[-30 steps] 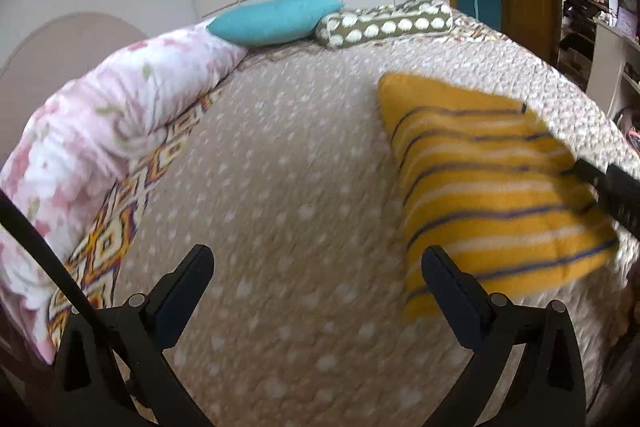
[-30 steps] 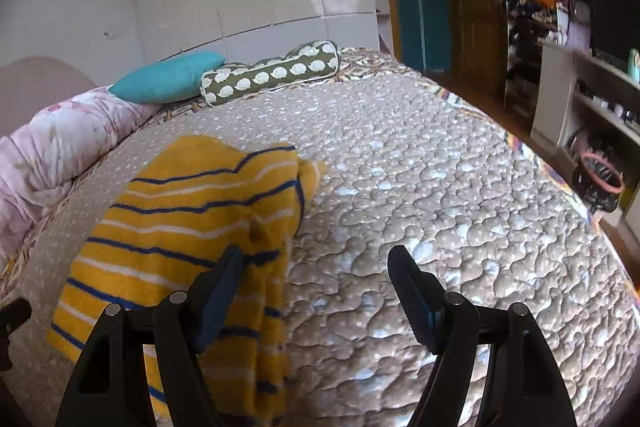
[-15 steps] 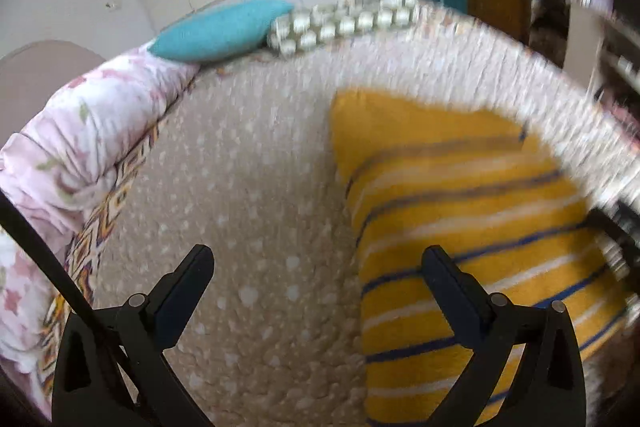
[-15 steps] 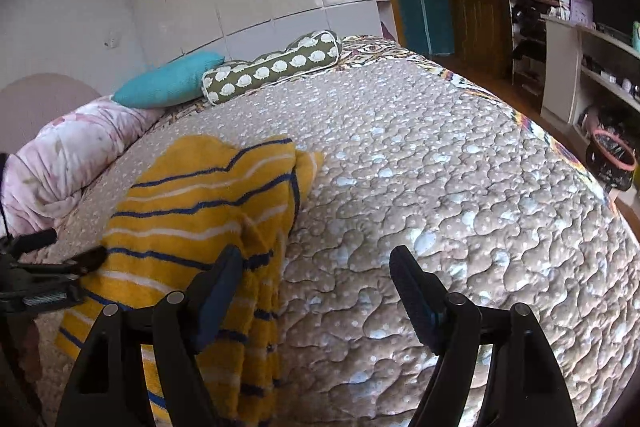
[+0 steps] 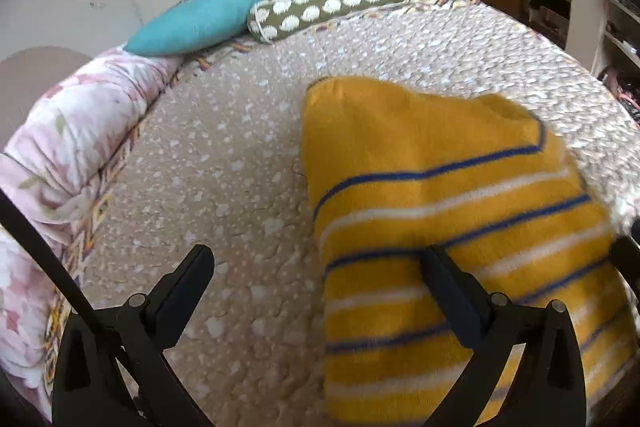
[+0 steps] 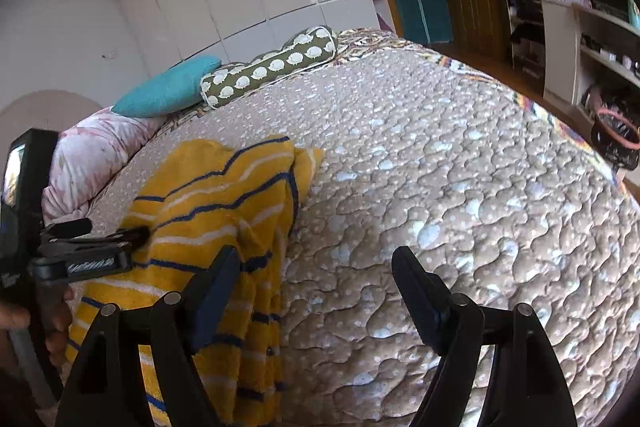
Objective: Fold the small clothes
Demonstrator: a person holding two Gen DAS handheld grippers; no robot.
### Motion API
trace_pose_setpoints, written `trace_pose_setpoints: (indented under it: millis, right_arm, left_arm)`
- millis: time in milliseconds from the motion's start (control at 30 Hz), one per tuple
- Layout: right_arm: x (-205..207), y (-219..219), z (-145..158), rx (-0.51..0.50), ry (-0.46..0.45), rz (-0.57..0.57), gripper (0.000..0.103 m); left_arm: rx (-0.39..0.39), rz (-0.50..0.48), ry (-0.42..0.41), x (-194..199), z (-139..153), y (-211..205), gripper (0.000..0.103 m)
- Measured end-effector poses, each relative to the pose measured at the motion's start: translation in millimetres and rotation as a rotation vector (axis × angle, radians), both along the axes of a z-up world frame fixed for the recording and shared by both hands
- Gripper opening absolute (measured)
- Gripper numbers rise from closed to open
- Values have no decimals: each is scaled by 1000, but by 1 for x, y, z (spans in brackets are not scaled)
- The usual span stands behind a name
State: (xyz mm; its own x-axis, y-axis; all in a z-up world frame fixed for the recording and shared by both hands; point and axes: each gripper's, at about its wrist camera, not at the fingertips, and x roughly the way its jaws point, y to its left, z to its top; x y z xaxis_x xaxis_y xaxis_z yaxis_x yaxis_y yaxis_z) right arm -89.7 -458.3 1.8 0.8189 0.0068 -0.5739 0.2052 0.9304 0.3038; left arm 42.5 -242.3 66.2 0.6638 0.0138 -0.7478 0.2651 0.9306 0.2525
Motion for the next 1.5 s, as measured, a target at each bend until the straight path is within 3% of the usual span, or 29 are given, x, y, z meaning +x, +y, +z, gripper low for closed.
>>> trace_pose_setpoints:
  millis: [200,433,600,667,767,867,1067,1333,1500]
  right_arm:
    - [-11,10,10,-61,-40,-4,83]
    - [-39,30,24,-103,-84,-6,83]
    - [-82,56,36,-158,-133,-8,83]
    - [-105,69,30,-173,-120,1,84]
    - [-124,86,18,-156,-68,25,84]
    - [-135,100,14,-172,-30,53,84]
    - [-144,116,17,-209,4,74,84]
    - [-143,136,43,-231,-40,118,85]
    - [-139,143,33,-236,-14,145,85]
  left_arm:
    - [-89,-5,-61,-64,27,29,103]
    - [-132,66,-263,-151,68,70,103]
    - [-197,90,-436,-210,99,109,103]
    - [-238,98,-380,-212,100,120,103]
    - [-326,60,-225,-209,91,131,103]
    - [-356,71,-234,-219,85,140,103]
    - [-311,108,-258,-228,79,153,103]
    - [-319,215,-177,-217,64,177,103]
    - [-309,221,-102,-210,48,173,103]
